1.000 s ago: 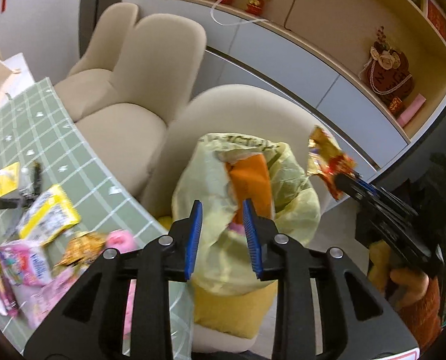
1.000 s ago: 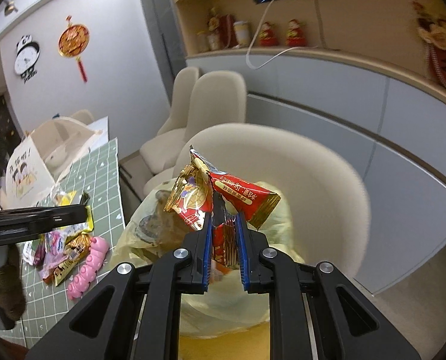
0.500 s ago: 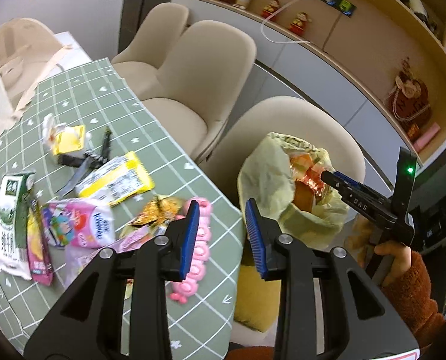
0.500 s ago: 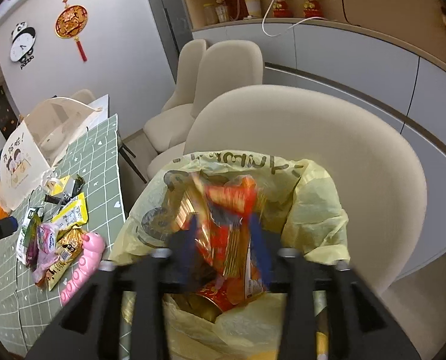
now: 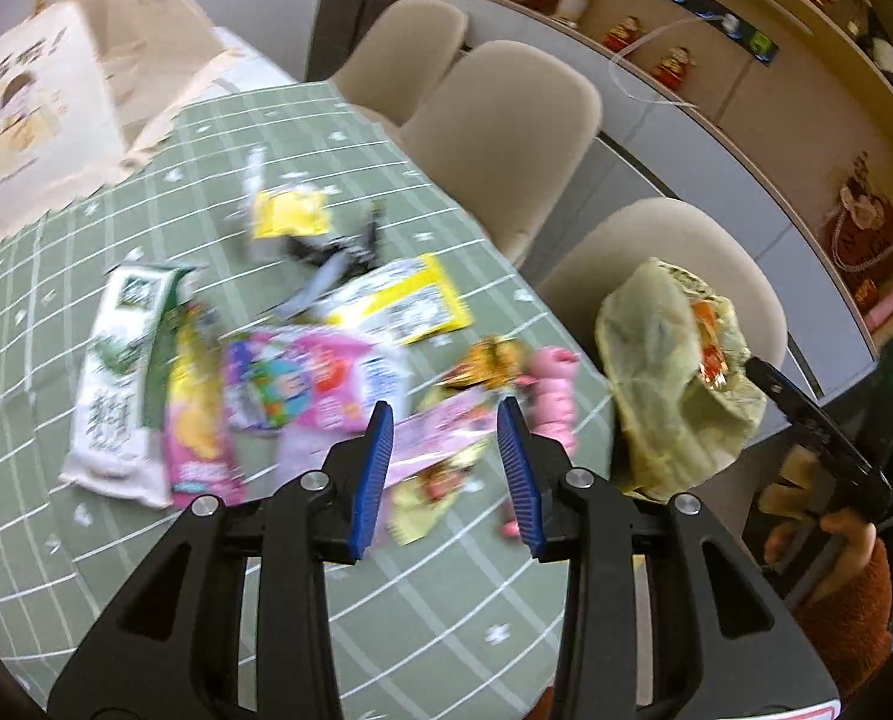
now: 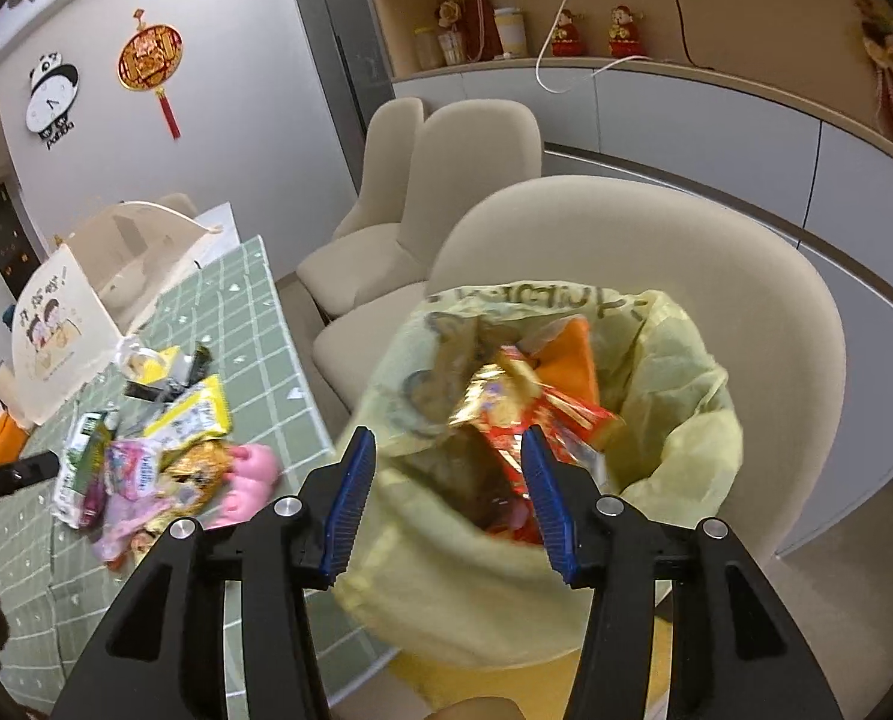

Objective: Collect trash
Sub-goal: 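Move both tools back over the remaining snacks on the table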

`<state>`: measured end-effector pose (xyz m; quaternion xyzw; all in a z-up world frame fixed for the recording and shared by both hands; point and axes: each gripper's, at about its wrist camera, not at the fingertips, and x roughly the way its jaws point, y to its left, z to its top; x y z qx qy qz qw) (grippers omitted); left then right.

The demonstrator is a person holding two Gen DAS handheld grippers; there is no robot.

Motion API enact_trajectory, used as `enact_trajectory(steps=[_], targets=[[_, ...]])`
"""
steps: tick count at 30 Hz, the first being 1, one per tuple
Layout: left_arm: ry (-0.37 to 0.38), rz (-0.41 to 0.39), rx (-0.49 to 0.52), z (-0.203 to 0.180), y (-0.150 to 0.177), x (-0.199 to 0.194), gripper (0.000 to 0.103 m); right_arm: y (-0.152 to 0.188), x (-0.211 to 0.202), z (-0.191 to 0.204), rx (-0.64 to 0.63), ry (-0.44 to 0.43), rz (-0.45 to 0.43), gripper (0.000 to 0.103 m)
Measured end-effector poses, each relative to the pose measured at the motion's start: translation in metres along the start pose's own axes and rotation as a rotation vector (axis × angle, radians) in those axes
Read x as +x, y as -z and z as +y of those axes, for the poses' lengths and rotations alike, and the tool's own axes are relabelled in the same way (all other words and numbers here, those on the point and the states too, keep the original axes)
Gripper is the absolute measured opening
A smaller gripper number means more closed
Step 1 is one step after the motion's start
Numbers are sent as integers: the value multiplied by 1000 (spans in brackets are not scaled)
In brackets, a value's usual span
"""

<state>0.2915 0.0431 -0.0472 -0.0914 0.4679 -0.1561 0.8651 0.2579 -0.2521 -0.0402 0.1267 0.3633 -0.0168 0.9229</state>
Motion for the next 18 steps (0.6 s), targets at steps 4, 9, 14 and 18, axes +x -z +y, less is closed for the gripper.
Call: enact_trajectory(steps=[4, 9, 14, 18], targets=[[-24, -16, -32, 44, 9, -14, 35, 9, -15, 25, 6, -9, -8, 54], [-39, -31, -66, 98, 19, -28, 35, 22, -29, 73, -32, 17, 3, 54], [-102, -53, -93, 146, 20, -39, 35, 35, -35, 109, -51, -7, 17, 54], [-147, -100, -144, 166, 17, -50, 35, 39, -39, 119, -92, -41, 23, 54]])
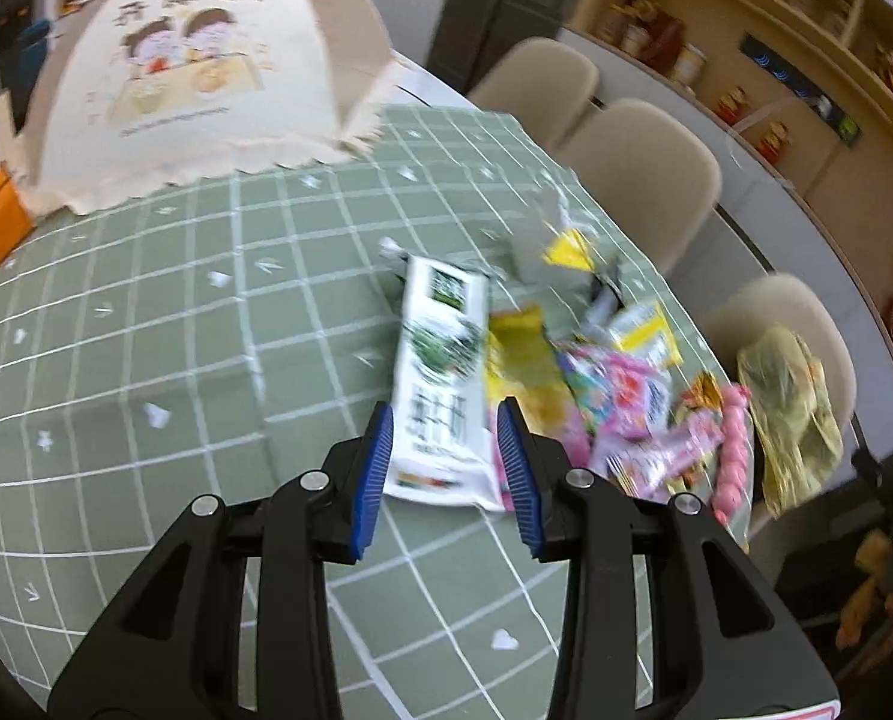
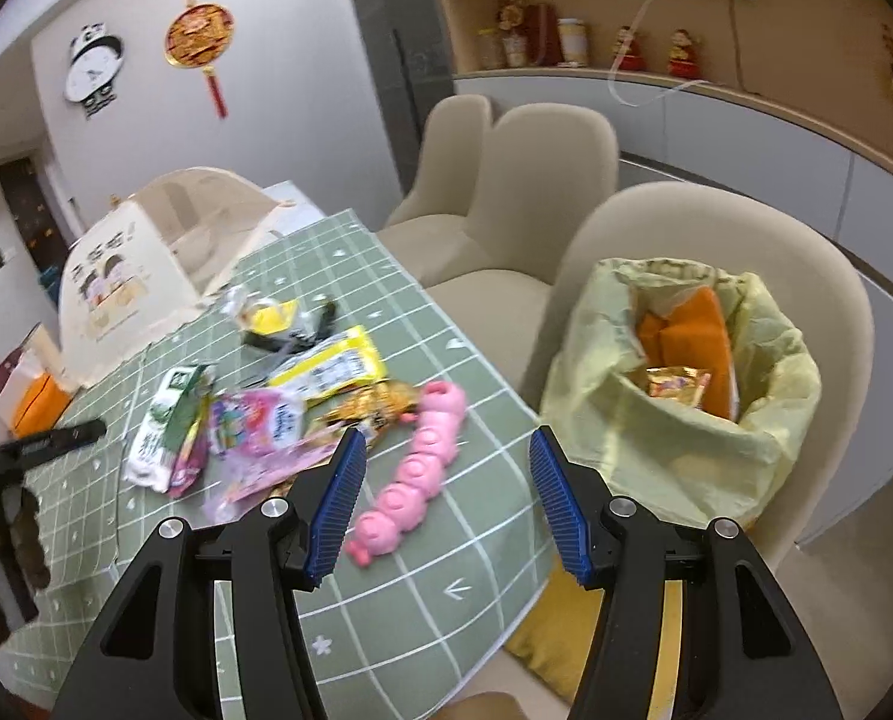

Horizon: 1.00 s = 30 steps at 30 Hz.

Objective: Collect trash
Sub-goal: 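Move both tools back over the remaining snacks on the table, then grasp the white milk carton with the left tool while the right tool grasps a gold wrapper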

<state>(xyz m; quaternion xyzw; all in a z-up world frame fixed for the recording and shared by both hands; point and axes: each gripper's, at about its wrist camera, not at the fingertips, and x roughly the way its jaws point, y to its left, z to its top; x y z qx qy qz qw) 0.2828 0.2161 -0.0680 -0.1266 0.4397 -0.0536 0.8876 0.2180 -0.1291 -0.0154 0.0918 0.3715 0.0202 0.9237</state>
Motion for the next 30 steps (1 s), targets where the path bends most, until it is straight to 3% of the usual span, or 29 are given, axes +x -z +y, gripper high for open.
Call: enact_trajectory(steps=[4, 9, 12, 16, 19, 23, 26, 30], targets=[[5, -30, -80, 5, -1, -10, 36, -1, -3, 3, -31, -71, 6, 54], [6, -41, -52, -9, 6, -10, 36, -2, -11, 3, -69, -84, -30, 54], [59, -16, -55, -16, 5, -1, 38, -4, -20, 1, -66, -64, -49, 54], [40, -13, -61, -19, -1, 14, 38, -4, -21, 2, -70, -53, -45, 54], [25, -55, -30, -21, -7, 12, 38, -1, -17, 2, -79, -28, -44, 54], [28, -111, -24, -22, -25, 16, 40, 0, -3, -1, -92, -2, -27, 54], [17, -109, -40, -20, -30, 23, 40, -3, 18, 2, -101, 3, 9, 54], [15, -113, -43, -13, -23, 22, 40, -7, 48, 30, -159, -46, 60, 54]])
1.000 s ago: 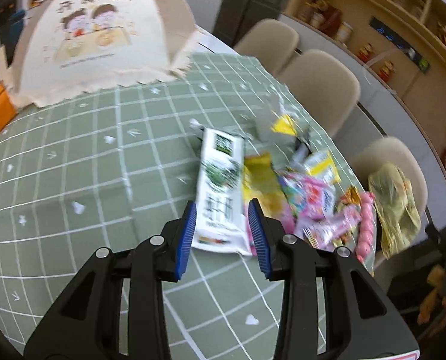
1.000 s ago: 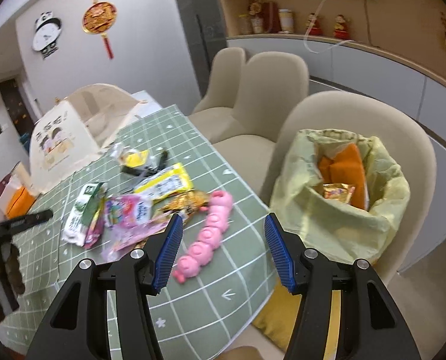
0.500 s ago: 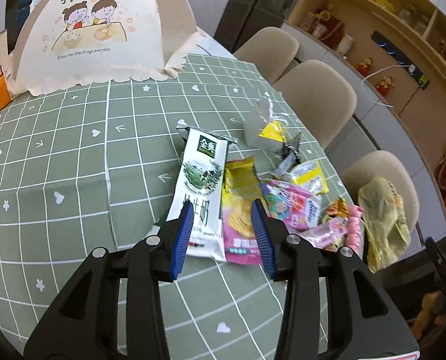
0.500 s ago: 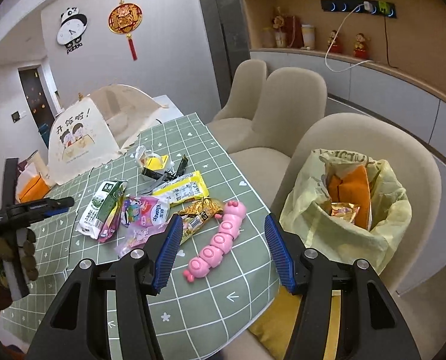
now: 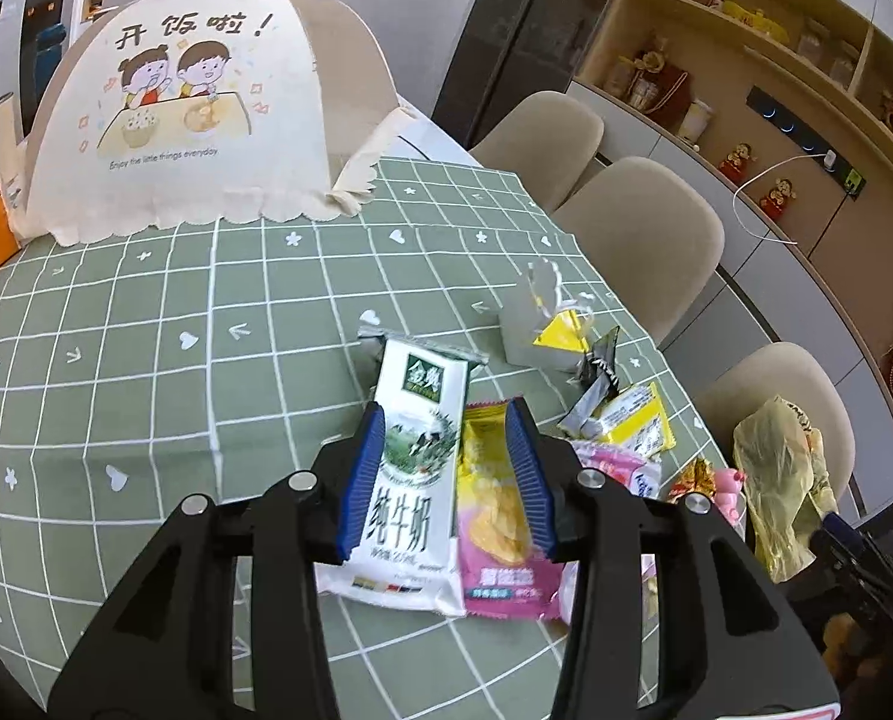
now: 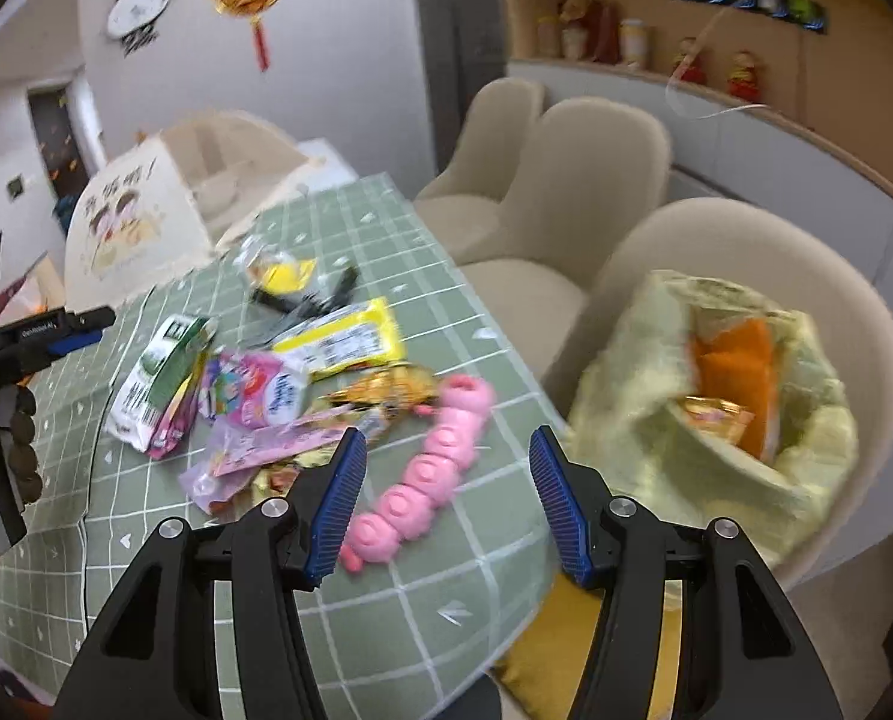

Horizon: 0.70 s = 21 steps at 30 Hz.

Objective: Collect trash
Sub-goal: 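Grasp the white milk carton with the left tool while the right tool grasps a gold wrapper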

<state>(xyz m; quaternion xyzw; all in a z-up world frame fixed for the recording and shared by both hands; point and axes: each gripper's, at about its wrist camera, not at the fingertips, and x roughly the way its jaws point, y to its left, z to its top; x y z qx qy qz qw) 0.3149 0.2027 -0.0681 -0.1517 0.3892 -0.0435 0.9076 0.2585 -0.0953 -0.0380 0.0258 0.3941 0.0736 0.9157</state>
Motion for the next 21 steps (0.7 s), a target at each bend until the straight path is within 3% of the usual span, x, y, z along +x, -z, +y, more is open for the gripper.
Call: enact_trajectory(steps=[3, 7, 10, 15, 17, 19, 20, 21], targets=[[-25, 14, -11, 13, 4, -2, 40, -11, 21, 29, -59, -73, 17, 54], [-58, 8, -40, 36, 3, -12, 40, -25, 57, 76, -139, -288, 78, 54], [-47, 1, -41, 46, 3, -23, 40, -29, 84, 111, -162, -341, 87, 54], [-32, 14, -14, 54, 12, -31, 40, -28, 137, 145, -144, -386, 178, 37], [-22, 21, -15, 55, 16, -31, 40, -29, 152, 150, -123, -421, 216, 35], [-5, 36, -15, 54, 20, -29, 41, -30, 164, 154, -112, -504, 292, 23], [3, 49, -11, 53, 21, -25, 41, -29, 167, 156, -117, -532, 325, 11], [6, 61, -6, 52, 21, -21, 41, -27, 164, 159, -135, -522, 328, 7]])
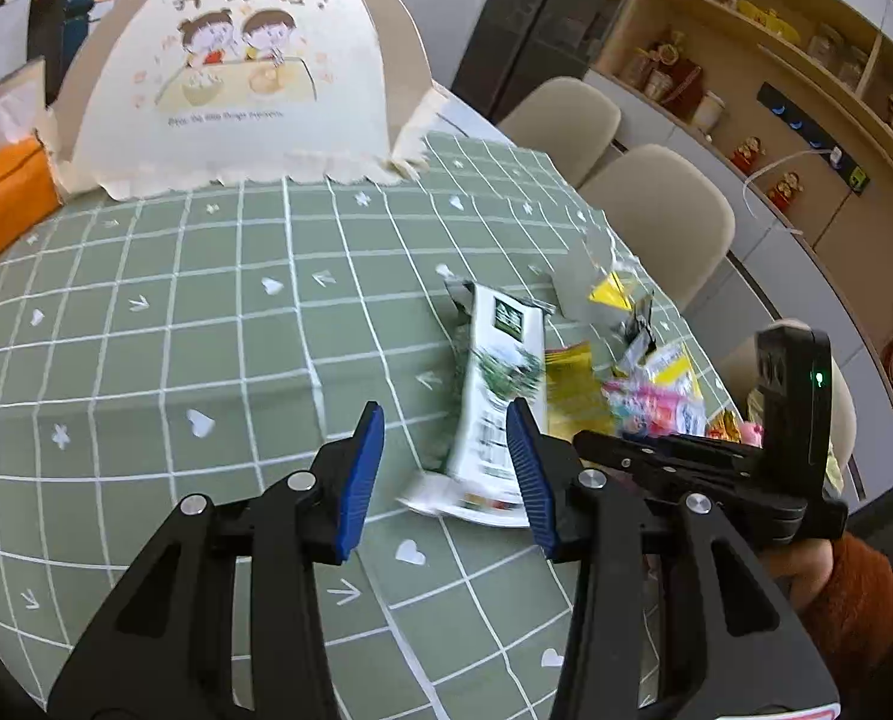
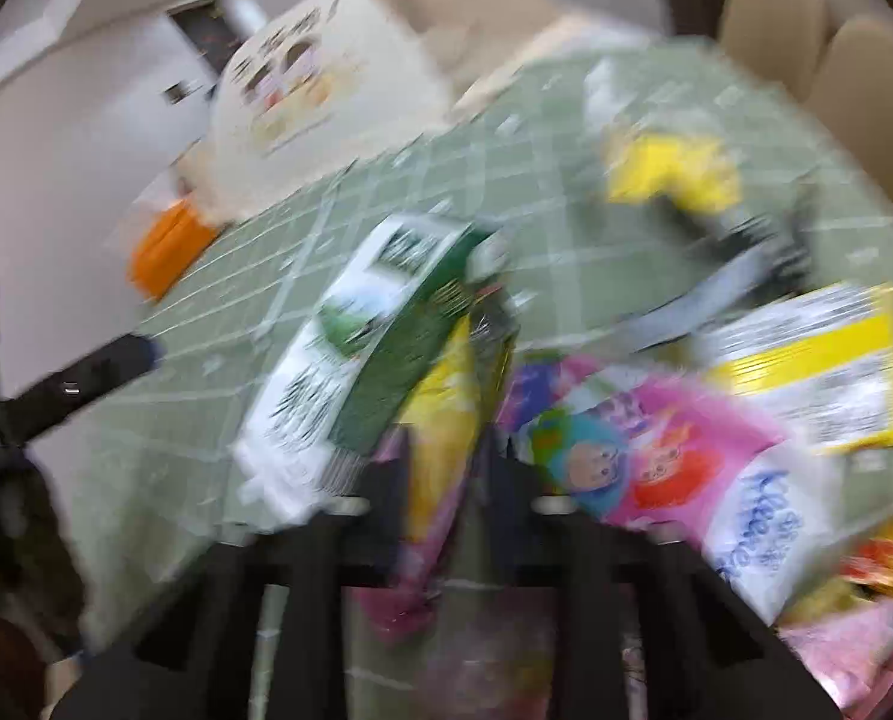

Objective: Collect trash
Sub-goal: 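Grasp the white milk carton with the left tool while the right tool grasps a gold wrapper, then lift the milk carton with the left tool while the right tool carries the wrapper to the bag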

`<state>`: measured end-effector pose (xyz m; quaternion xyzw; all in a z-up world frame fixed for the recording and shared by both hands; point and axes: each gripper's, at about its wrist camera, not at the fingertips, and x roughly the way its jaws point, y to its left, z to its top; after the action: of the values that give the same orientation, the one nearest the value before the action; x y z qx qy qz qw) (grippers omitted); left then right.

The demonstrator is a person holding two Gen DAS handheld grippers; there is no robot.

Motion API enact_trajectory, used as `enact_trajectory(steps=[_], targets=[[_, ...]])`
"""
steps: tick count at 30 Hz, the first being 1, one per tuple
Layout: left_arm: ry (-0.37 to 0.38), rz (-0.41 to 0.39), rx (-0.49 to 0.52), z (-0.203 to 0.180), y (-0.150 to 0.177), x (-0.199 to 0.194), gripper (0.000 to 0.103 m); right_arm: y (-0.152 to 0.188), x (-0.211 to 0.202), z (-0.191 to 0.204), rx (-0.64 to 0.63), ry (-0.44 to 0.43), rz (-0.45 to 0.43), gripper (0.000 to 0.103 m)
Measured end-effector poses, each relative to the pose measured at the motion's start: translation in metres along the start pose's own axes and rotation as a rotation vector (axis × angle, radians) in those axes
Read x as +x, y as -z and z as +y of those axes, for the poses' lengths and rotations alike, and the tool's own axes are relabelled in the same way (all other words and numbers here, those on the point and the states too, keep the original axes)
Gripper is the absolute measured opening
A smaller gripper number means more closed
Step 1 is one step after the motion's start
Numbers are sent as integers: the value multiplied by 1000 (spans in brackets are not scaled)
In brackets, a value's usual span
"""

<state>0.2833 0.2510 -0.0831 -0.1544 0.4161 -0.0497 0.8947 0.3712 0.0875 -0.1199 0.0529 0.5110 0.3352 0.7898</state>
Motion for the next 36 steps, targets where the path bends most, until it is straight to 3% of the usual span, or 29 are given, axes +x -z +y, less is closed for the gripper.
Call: enact_trajectory(steps=[3, 7, 15, 21, 26, 31, 36], targets=[[21, 32, 8, -6, -3, 13, 45, 9, -28, 8, -54, 60, -45, 4], [37, 59, 6, -16, -16, 34, 45, 21, -84, -9, 20, 100, -146, 4], [-67, 130, 110, -39, -46, 88, 45, 77, -180, -49, 130, 280, -314, 4], [-68, 227, 162, -51, -45, 114, 51, 118, -211, -83, 287, 282, -376, 4], [-54, 321, 187, -68, -34, 127, 51, 135, -220, -85, 310, 292, -399, 4], [-42, 322, 131, -77, -30, 111, 46, 144, -232, -82, 296, 315, -421, 4], [-21, 223, 143, -101, -24, 69, 45, 148, -250, -84, 290, 329, -461, 4]])
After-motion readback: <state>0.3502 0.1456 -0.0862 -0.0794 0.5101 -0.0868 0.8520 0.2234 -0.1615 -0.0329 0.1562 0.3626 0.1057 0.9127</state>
